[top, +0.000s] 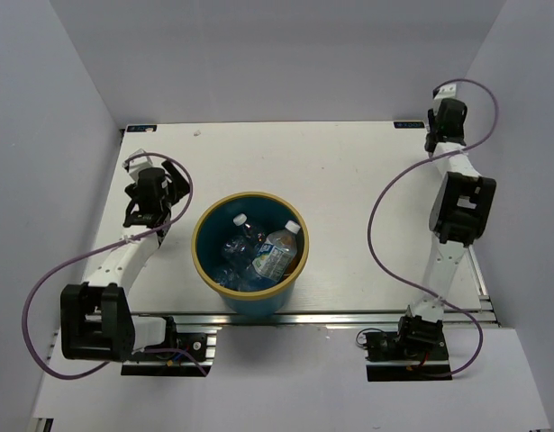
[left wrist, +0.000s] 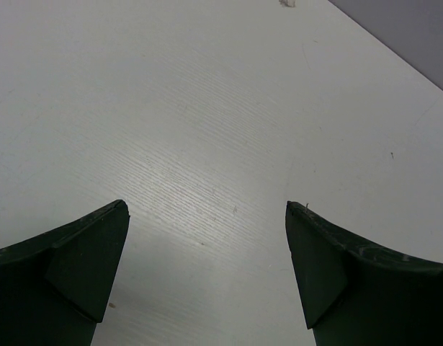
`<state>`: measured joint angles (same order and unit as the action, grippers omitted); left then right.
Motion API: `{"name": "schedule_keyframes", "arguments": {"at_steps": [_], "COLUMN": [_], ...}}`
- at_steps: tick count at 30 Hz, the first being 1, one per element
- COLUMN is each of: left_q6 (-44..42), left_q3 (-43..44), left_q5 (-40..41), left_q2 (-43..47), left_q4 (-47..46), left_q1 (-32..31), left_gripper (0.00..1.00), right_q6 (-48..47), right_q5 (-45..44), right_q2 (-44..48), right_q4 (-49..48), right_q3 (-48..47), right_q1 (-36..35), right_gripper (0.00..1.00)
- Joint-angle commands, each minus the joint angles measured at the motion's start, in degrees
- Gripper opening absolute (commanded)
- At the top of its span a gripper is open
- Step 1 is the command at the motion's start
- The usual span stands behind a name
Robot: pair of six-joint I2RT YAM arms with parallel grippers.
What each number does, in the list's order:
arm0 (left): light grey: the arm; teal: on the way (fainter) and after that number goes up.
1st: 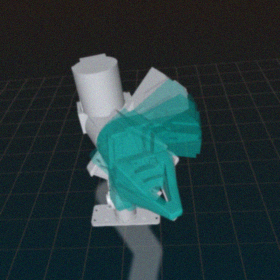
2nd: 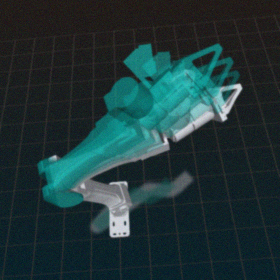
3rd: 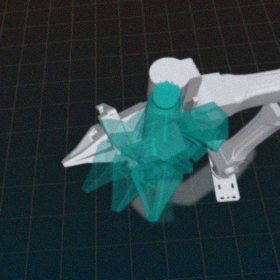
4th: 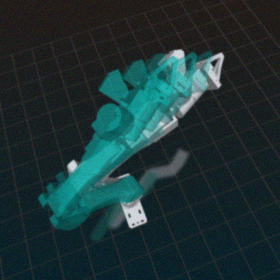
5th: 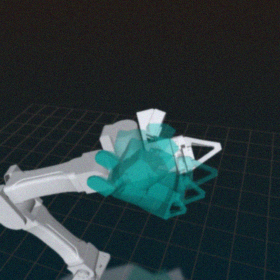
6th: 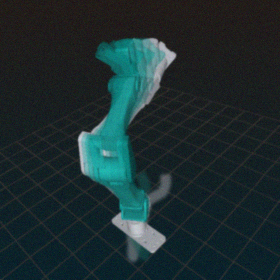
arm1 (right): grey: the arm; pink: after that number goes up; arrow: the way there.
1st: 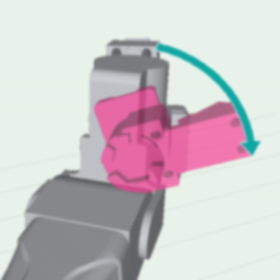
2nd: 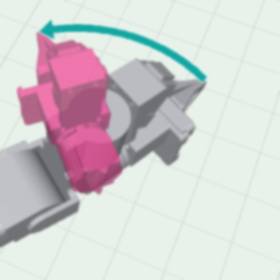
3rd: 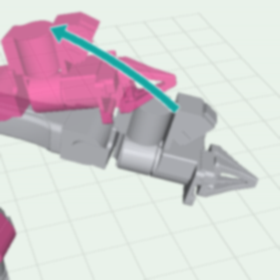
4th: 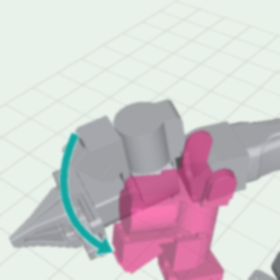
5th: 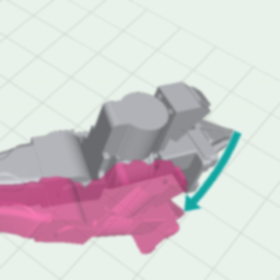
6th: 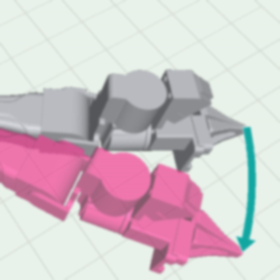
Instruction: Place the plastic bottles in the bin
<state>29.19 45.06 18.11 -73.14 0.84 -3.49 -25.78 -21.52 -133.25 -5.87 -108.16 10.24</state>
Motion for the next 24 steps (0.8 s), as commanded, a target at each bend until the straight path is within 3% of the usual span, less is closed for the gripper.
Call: {"name": "schedule_keyframes", "arguments": {"at_steps": [1, 6, 13, 15, 19, 24], "left_q6": [0.0, -0.2, 0.9, 1.2, 1.7, 1.8], "left_q3": [-0.8, -3.0, -4.5, -5.1, -7.1, -8.0], "left_q5": [0.3, 1.3, -1.3, -1.7, -2.2, -3.4], "left_q2": [5.3, 9.9, 12.1, 12.8, 15.8, 18.4], "left_q4": [0.6, 1.4, 3.0, 3.5, 4.3, 5.2], "left_q1": [0.2, 0.2, 0.2, 0.2, 0.2, 0.2], "left_gripper": [0.98, 0.98, 0.98, 0.98, 0.98, 0.98], "right_q6": [6.4, 12.8, 20.7, 19.2, 18.1, 17.6], "right_q5": [6.4, 18.2, 59.5, 67.9, 77.7, 81.1], "right_q2": [16.2, 29.1, 50.7, 54.5, 58.2, 60.4], "right_q4": [-4.9, -0.1, 4.5, 6.6, 10.8, 4.7], "right_q3": [4.0, 12.3, 24.7, 25.4, 27.5, 31.5], "right_q1": [-1.5, -2.8, -9.8, -17.0, -28.8, -41.3], "right_gripper": [0.0, 0.0, 0.0, 0.0, 0.0, 0.0]}}
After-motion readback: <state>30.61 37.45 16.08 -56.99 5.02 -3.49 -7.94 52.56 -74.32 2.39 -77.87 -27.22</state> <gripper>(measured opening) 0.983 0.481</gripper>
